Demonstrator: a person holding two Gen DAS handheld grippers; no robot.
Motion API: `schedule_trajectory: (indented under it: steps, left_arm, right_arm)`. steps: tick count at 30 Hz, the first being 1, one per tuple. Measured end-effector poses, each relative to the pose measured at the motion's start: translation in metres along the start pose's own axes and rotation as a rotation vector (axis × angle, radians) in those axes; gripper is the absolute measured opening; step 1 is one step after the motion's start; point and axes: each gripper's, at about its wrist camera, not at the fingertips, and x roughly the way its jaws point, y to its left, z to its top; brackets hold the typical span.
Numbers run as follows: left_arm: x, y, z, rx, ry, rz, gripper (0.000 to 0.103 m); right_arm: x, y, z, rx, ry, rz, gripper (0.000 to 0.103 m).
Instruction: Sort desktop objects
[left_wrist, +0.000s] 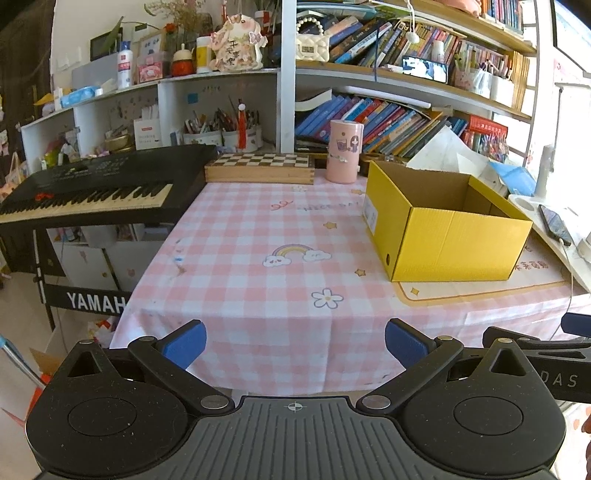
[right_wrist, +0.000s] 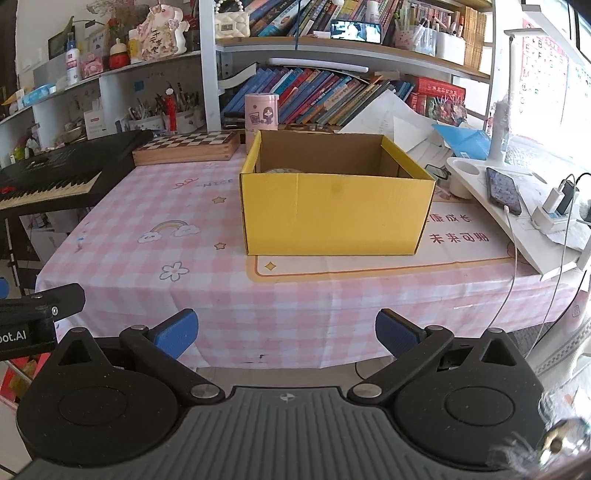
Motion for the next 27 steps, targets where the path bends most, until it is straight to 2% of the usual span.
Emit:
schedule_trajectory:
  steps: [27]
  left_arm:
    - [0.0022, -0.0016, -0.0014, 0.004, 0.033, -0.008, 0.103]
  right_arm:
    - [-0.0005, 0.0018, -0.0009, -0.001, 0.012, 0.009, 0.103]
